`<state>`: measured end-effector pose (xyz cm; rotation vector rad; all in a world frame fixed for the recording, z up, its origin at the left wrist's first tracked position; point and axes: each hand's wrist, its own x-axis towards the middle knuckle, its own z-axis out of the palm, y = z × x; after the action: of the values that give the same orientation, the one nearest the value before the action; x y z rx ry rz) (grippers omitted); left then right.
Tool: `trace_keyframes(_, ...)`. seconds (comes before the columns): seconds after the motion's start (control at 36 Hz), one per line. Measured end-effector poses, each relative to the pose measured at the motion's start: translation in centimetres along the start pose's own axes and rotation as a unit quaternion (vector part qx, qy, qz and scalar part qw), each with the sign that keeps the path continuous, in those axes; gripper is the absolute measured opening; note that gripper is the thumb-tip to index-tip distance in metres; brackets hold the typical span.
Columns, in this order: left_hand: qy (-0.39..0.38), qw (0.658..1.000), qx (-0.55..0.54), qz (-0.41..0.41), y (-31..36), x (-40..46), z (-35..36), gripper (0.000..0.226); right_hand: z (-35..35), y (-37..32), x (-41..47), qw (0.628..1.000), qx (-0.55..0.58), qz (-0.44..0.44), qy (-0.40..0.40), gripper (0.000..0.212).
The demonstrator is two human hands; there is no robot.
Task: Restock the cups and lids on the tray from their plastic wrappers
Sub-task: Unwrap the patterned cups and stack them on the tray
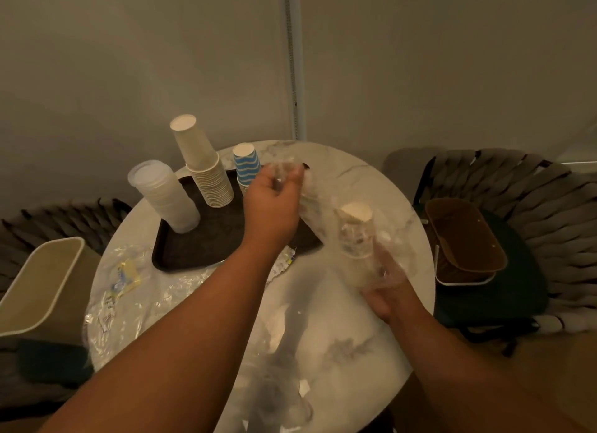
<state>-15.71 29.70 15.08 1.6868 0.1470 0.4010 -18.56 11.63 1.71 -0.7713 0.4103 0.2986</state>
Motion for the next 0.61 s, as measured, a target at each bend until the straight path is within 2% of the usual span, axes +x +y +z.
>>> trace_keyframes(0.06, 0.067, 0.997, -0.038, -0.007, -0.5, 0.6, -0.8, 0.01, -0.3, -0.6, -0.1, 0.996, 0.072, 0.002, -0.045, 0.06)
trace_keyframes(0.11, 0.131, 0.99, -0.05, -0.002, -1.1, 1.2, -1.7, 0.008, -0.9, -1.1, 0.1, 0.992, 0.12, -0.003, -0.034, 0.085)
trace_keyframes(0.19, 0.203, 0.978, -0.054, -0.003, -1.8, 2.1, -3.3, 0.007, -1.5, -2.2, 0.4, 0.985, 0.174, 0.0, 0.002, 0.097)
trace_keyframes(0.25, 0.219, 0.974, -0.064, -0.011, -2.1, 2.6, -4.3, 0.004, -1.8, -3.1, 0.6, 0.983, 0.183, -0.014, 0.015, 0.108)
trace_keyframes(0.31, 0.193, 0.977, -0.082, -0.031, -2.5, 2.9, -5.0, 0.006, -1.7, -4.1, 0.9, 0.982, 0.184, -0.038, 0.024, 0.116)
trace_keyframes(0.39, 0.083, 0.984, -0.115, -0.104, -2.6, 2.9, -5.2, 0.007, -1.1, -5.6, 1.4, 0.982, 0.178, -0.063, 0.014, 0.113)
trace_keyframes(0.47, -0.037, 0.973, -0.134, -0.186, -2.8, 2.3, -4.9, 0.016, -0.1, -6.9, 1.5, 0.98, 0.181, -0.076, -0.004, 0.108)
trace_keyframes(0.53, -0.083, 0.96, -0.126, -0.237, -2.9, 1.7, -4.4, 0.016, 0.5, -7.4, 1.7, 0.982, 0.174, -0.08, -0.002, 0.106)
trace_keyframes(0.58, -0.112, 0.945, -0.116, -0.284, -3.3, 1.0, -3.8, 0.017, 1.1, -7.7, 1.7, 0.984, 0.159, -0.076, 0.011, 0.094)
trace_keyframes(0.61, -0.126, 0.94, -0.101, -0.301, -3.6, 0.6, -3.5, 0.019, 1.5, -7.8, 1.7, 0.986, 0.148, -0.072, 0.017, 0.08)
